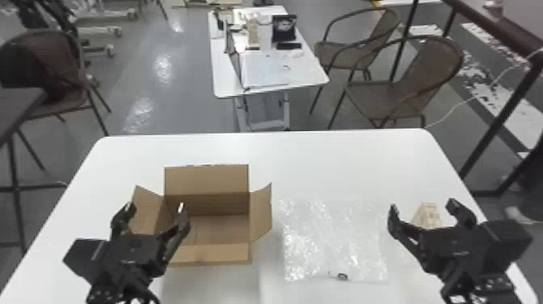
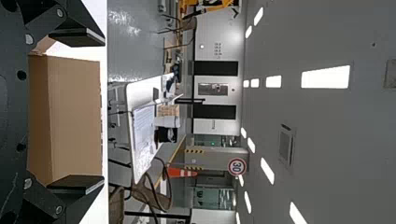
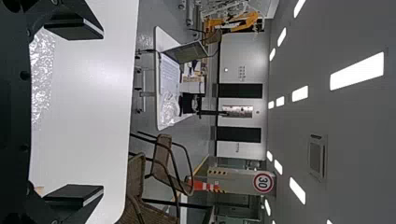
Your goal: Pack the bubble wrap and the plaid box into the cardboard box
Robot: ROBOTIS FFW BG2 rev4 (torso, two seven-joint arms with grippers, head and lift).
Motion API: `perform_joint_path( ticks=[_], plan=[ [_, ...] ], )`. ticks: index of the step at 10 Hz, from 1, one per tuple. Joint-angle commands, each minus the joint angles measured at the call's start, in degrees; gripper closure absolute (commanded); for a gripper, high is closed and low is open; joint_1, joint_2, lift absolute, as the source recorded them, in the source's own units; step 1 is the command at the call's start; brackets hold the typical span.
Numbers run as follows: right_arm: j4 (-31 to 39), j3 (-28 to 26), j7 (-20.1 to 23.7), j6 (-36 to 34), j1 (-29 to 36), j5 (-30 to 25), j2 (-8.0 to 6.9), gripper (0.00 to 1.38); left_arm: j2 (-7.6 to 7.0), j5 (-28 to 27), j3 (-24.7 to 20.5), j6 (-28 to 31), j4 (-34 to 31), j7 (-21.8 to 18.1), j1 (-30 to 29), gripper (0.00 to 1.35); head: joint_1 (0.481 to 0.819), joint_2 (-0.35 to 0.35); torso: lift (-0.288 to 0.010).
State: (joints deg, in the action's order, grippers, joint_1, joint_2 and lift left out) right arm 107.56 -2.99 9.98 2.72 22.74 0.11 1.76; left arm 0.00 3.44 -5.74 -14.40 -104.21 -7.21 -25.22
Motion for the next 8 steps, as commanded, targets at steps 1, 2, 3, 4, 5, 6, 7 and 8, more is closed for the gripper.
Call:
perform_joint_path(
  ticks=[1,2,3,4,5,6,7,8],
  plan=[
    [-0.1,0.2,0.0,-0.2,-0.2,0.2,0.35,0.13,0.15,0.1,-0.2,0.1,0.1,0.0,0.0,0.25,0.695,0.044,-0.018],
    [-0.2,0.2,0.6,-0.4,-0.5,0.5,0.79,0.13,0.15,0.6,-0.3,0.0,0.3,0.0,-0.2,0.25,0.695,0.045,-0.018],
    [-0.2,0.4,0.6,-0.4,-0.5,0.5,0.88,0.13,0.15,0.6,-0.3,-0.1,0.3,0.0,-0.3,0.25,0.695,0.048,-0.018],
    [-0.3,0.4,0.7,-0.5,-0.6,0.5,0.88,0.13,0.15,1.1,-0.4,0.2,0.5,0.0,-0.3,0.25,0.695,0.051,-0.018],
    [-0.7,0.4,1.6,-0.5,-1.0,0.6,1.06,0.13,0.15,1.8,-0.4,-0.5,1.0,0.0,-0.3,0.25,0.695,0.053,-0.018],
    [-0.8,0.4,1.8,-0.5,-1.0,0.7,1.15,0.13,0.15,1.6,-0.4,-0.4,0.9,0.0,-0.3,0.25,0.695,0.058,-0.018],
    [-0.8,0.4,1.8,-0.5,-1.0,0.8,1.15,0.13,0.15,1.7,-0.4,-0.1,0.9,0.0,-0.3,0.25,0.695,0.059,-0.018],
    [-0.8,0.4,1.8,-0.5,-1.0,0.9,1.15,0.13,0.15,1.9,-0.7,0.1,0.9,0.0,-0.3,0.25,0.695,0.059,-0.018]
  ],
)
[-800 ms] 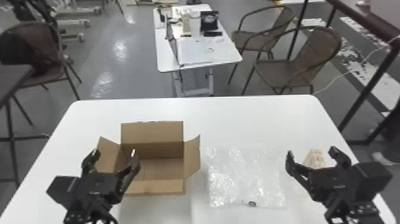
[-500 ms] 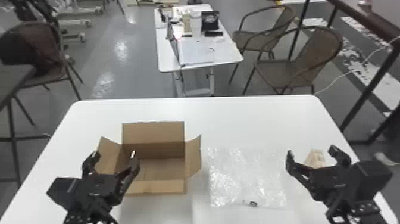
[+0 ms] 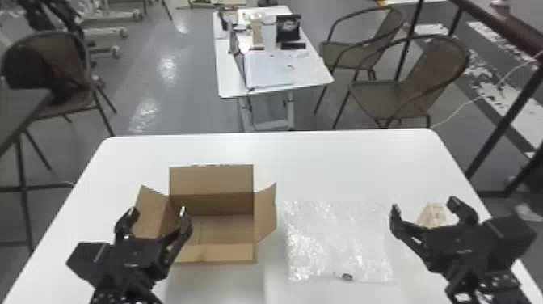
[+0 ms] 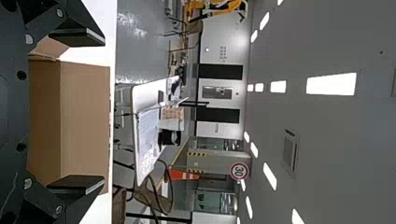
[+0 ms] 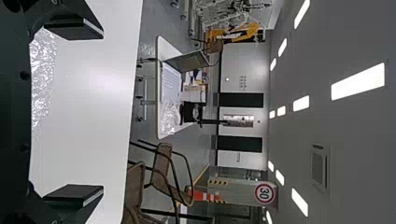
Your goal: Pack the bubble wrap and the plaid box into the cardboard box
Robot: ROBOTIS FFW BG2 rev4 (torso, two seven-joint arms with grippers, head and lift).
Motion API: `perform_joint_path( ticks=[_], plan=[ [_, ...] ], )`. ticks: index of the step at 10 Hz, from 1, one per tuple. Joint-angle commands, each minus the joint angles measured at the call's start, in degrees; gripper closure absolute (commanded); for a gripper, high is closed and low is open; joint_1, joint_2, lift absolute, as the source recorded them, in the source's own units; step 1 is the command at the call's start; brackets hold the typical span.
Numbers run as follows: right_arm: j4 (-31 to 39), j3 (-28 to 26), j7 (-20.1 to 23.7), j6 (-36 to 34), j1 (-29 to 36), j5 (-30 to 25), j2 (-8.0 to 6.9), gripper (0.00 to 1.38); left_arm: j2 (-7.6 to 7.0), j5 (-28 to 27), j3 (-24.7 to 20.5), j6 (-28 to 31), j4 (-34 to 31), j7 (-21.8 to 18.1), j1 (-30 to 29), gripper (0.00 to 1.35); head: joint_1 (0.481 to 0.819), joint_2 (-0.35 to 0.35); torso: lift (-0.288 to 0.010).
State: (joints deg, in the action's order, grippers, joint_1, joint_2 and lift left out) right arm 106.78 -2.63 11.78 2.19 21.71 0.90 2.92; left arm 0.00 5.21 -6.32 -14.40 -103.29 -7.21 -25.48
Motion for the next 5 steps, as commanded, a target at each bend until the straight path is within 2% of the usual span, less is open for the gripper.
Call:
perform_joint_path(
  ticks=[1,3,5],
  plan=[
    [-0.3,0.0,0.5,0.0,-0.2,0.5,0.07,0.13,0.15,1.3,-1.1,-0.1,0.6,-0.4,0.3,0.25,0.695,0.061,-0.018],
    [-1.3,0.0,3.7,0.1,-1.6,0.6,0.07,0.13,0.15,9.5,-3.8,-0.5,4.7,-4.1,2.3,0.25,0.695,0.078,-0.018],
    [-2.3,0.1,5.9,0.7,-2.6,0.5,0.25,0.13,0.15,12.2,-7.7,5.8,5.4,-9.5,4.9,0.25,0.695,0.121,-0.018]
  ],
)
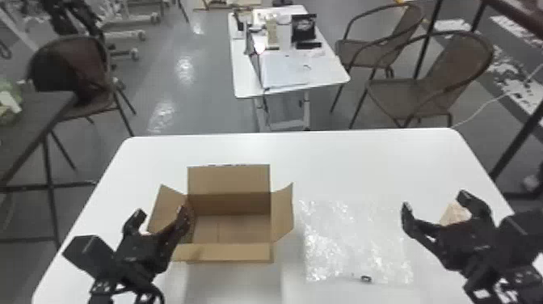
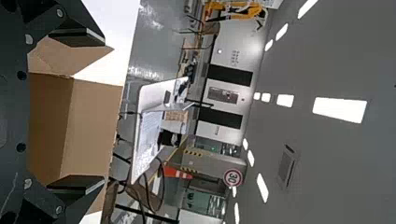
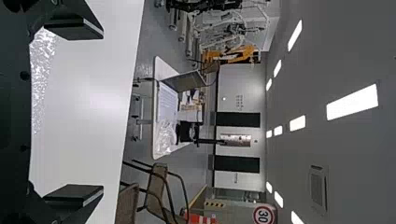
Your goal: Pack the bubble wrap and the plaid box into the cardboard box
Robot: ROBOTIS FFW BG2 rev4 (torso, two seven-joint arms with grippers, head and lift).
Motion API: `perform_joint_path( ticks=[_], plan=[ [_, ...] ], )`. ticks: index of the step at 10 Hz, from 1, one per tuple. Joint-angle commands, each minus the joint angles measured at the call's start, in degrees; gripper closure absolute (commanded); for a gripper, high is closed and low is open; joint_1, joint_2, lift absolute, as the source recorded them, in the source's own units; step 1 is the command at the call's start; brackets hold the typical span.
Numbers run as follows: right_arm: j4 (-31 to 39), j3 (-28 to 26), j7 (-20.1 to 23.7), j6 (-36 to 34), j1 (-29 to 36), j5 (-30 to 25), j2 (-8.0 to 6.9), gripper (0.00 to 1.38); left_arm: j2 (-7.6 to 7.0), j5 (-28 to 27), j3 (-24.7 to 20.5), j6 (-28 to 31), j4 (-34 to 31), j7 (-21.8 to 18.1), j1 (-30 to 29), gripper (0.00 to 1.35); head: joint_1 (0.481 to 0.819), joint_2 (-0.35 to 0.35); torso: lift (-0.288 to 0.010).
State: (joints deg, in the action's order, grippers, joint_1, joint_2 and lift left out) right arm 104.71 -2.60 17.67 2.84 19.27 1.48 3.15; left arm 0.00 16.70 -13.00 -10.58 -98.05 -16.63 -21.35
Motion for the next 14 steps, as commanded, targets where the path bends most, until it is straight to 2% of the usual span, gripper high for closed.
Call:
perform_joint_path(
  ticks=[1,2,4,7,8,14],
  plan=[
    [-0.5,0.3,0.3,0.0,-0.5,-0.2,0.02,0.13,0.15,1.5,-3.4,6.4,0.2,-2.5,2.0,0.25,0.695,0.135,-0.018],
    [-0.9,0.4,1.0,0.0,-1.1,-0.1,0.02,0.13,0.15,1.6,-6.2,10.3,0.5,-4.9,3.3,0.25,0.695,0.149,-0.018],
    [-2.0,0.8,3.1,-0.7,-2.5,0.1,0.02,0.13,0.15,-0.8,-11.7,14.6,1.1,-8.8,5.7,0.25,0.695,0.180,-0.018],
    [-2.7,1.3,4.0,-1.5,-3.4,0.0,0.02,0.13,0.15,1.0,-15.8,24.4,3.4,-13.1,8.9,0.25,0.695,0.244,-0.018],
    [-2.8,1.3,4.4,-1.8,-3.7,0.0,0.02,0.13,0.15,1.1,-16.4,25.2,4.8,-14.3,9.8,0.25,0.695,0.246,-0.018],
    [-3.0,1.4,5.1,-2.6,-4.1,0.0,0.02,0.13,0.15,3.7,-16.9,23.1,7.1,-14.0,10.4,0.25,0.695,0.259,-0.018]
  ],
)
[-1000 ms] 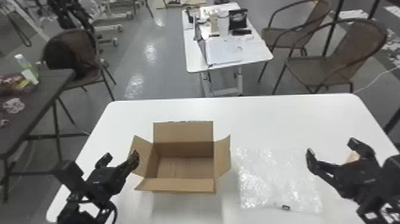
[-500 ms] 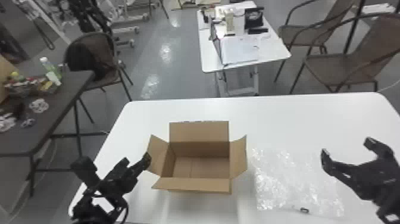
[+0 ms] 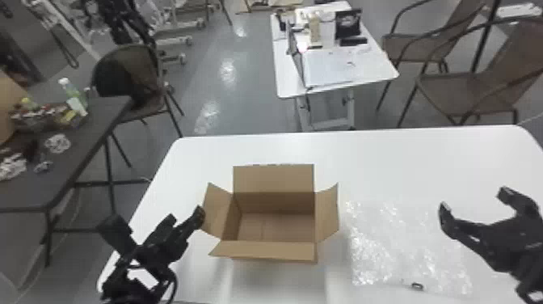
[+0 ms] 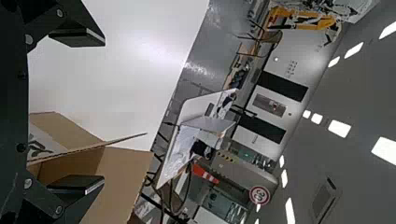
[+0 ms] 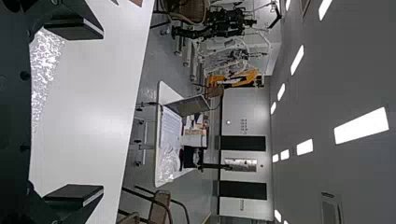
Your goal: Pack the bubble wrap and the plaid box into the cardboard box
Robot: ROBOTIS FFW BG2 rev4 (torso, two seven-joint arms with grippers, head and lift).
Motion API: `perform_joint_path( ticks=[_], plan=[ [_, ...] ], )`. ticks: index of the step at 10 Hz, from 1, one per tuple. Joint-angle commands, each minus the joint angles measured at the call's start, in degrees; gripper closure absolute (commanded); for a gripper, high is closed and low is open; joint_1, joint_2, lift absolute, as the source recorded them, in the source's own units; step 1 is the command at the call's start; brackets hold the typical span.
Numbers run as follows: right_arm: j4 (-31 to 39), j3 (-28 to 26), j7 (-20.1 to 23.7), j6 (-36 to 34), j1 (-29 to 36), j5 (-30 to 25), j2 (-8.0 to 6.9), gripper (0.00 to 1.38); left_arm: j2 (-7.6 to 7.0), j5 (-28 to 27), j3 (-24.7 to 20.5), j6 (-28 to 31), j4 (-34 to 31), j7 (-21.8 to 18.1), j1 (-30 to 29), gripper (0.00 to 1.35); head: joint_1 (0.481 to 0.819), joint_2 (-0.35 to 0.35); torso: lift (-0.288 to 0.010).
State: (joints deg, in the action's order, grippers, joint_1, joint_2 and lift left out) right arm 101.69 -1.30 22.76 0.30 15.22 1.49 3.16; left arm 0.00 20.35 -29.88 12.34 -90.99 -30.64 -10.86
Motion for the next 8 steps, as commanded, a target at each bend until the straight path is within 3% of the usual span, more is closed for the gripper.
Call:
perform_joint_path(
  ticks=[1,4,5,6,8],
  plan=[
    [0.0,0.0,0.0,-0.2,0.0,0.1,0.09,0.13,0.15,0.1,0.4,0.6,-0.2,0.0,-0.2,0.25,0.695,0.259,-0.018],
    [-0.1,0.0,0.1,-0.5,0.0,0.2,0.18,0.13,0.15,0.1,2.4,0.9,-0.3,-0.1,-0.2,0.28,0.695,0.240,-0.018],
    [-0.2,0.0,0.1,-0.6,0.0,0.4,0.18,0.13,0.15,-0.6,2.3,0.2,-0.3,-0.1,-0.1,0.58,0.695,0.233,-0.018],
    [-0.3,0.0,0.2,-0.6,0.0,0.4,0.18,0.13,0.15,-0.4,2.2,0.0,-0.3,-0.1,-0.2,0.80,0.695,0.232,-0.018],
    [-0.4,0.0,0.3,-1.0,0.0,0.5,0.18,0.13,0.15,-0.5,2.6,0.2,-0.5,-0.1,-0.2,0.85,0.695,0.234,-0.018]
  ],
)
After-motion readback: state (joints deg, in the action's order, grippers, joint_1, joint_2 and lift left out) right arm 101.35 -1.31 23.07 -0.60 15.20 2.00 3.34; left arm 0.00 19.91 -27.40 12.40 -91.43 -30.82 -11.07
